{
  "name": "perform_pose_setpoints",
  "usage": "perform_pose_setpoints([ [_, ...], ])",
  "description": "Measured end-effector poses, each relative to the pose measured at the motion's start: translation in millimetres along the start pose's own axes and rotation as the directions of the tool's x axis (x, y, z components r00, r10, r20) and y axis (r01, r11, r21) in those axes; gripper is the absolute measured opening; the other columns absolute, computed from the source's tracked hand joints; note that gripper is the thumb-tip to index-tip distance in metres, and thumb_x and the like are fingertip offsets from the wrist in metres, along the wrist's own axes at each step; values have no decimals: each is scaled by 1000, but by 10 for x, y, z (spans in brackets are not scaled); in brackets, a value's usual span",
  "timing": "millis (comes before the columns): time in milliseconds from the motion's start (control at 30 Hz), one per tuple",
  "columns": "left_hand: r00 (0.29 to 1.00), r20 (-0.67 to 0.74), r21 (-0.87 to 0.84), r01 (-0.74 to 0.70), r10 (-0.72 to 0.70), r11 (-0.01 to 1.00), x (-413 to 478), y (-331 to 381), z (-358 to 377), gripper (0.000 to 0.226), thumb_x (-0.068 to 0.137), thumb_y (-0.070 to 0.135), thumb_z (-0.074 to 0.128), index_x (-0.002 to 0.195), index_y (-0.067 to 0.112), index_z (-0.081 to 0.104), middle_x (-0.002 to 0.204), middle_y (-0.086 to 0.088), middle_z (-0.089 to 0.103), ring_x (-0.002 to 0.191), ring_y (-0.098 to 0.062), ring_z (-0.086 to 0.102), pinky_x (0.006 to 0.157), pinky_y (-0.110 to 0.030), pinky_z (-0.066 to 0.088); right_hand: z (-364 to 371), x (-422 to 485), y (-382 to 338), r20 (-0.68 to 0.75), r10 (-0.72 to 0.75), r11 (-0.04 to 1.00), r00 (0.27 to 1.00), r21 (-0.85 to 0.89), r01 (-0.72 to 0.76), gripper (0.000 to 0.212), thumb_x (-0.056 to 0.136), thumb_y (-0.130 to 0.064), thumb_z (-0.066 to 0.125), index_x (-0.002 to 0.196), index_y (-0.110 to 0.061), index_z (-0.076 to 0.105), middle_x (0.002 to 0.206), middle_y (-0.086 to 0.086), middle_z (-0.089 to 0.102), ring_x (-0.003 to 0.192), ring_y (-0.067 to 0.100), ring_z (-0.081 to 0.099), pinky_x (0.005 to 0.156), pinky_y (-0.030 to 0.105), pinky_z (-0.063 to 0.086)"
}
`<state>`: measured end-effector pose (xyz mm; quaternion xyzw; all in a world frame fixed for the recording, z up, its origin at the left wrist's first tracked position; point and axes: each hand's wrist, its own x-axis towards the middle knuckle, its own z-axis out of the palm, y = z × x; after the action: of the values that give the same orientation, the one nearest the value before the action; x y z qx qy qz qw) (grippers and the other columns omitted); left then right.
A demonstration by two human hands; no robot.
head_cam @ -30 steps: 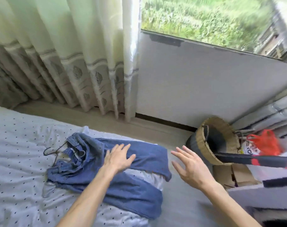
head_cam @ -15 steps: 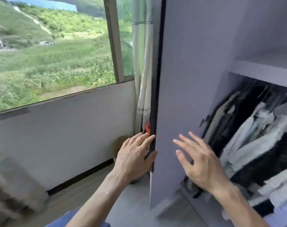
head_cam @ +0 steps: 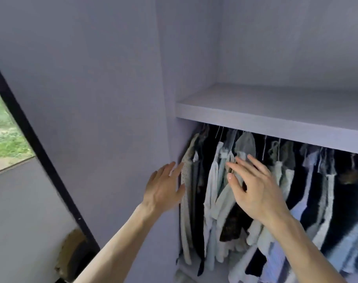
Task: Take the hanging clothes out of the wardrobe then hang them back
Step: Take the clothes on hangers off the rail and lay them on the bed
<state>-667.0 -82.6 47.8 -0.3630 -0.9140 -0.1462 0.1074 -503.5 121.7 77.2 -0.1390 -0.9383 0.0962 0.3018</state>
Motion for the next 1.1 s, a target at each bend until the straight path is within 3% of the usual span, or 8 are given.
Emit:
perform_pose_setpoints([
  [133, 996, 78, 10, -38, 37, 999, 588, -56, 184, 69, 100, 44, 43, 158, 31, 9, 165, 1, 12, 151, -21, 16, 121, -39, 19, 17, 442, 239, -120, 43, 990, 992, -128, -59, 52, 99, -52, 29, 140, -31, 54, 152, 2, 46, 148, 24, 25, 118, 50, 29],
  [233, 991, 133, 6, -32, 31, 999, 1008, -105, 341, 69, 100, 44, 42, 158, 30, 7, 166, -1, 8, 151, -23, 14, 121, -40, 18, 47, 911, 380, -220, 38, 944, 975, -312, -108, 55, 99, -48, 34, 151, -29, 38, 162, 7, 26, 153, 29, 10, 120, 56, 15],
  [367, 977, 212, -86, 1, 18, 996, 1523, -191, 614, 69, 100, 43, 42, 158, 31, 7, 166, -1, 7, 150, -25, 14, 121, -38, 21, 275, 1449, 624, -278, 94, 864, 956, -454, -218, 60, 101, -51, 19, 158, -34, 13, 167, 4, 6, 154, 28, -4, 121, 59, 3],
  [567, 949, 295, -298, 201, -110, 933, 2195, -238, 1023, 68, 102, 38, 40, 158, 28, 3, 163, -9, 12, 146, -35, 26, 115, -44, 31, 720, 1698, 1047, -528, -155, 738, 835, -624, -258, 62, 99, -49, 42, 156, -33, 24, 164, 6, 20, 150, 29, 17, 117, 61, 10],
  [733, 885, 379, -532, 448, -271, 719, 2581, -223, 1367, 59, 102, 28, 44, 154, 16, 19, 148, -16, 41, 131, -35, 47, 110, -42, 40, 812, 1775, 1106, -568, -209, 767, 796, -601, -227, 63, 95, -47, 47, 155, -33, 31, 161, 4, 23, 149, 29, 19, 118, 61, 6],
  [833, 884, 358, -545, 460, -302, 701, 2646, -130, 1482, 53, 102, 24, 45, 149, 6, 28, 141, -20, 46, 127, -37, 49, 108, -42, 41, 827, 1791, 1127, -576, -218, 777, 788, -592, -217, 62, 94, -46, 48, 153, -33, 34, 161, 4, 25, 149, 29, 19, 118, 61, 7],
  [967, 893, 364, -555, 435, -263, 709, 2692, -42, 1552, 51, 103, 24, 42, 151, 11, 28, 140, -19, 48, 126, -35, 50, 108, -43, 42, 827, 1802, 1132, -579, -217, 784, 786, -583, -213, 61, 94, -47, 47, 153, -33, 35, 160, 3, 25, 149, 28, 19, 118, 60, 5],
  [1100, 879, 396, -553, 460, -266, 695, 2759, -2, 1621, 52, 99, 20, 38, 150, 14, 28, 132, -20, 51, 115, -37, 55, 97, -50, 51, 827, 1796, 1124, -583, -207, 789, 786, -574, -218, 61, 94, -47, 47, 153, -34, 35, 158, 3, 28, 149, 27, 19, 118, 58, 2],
])
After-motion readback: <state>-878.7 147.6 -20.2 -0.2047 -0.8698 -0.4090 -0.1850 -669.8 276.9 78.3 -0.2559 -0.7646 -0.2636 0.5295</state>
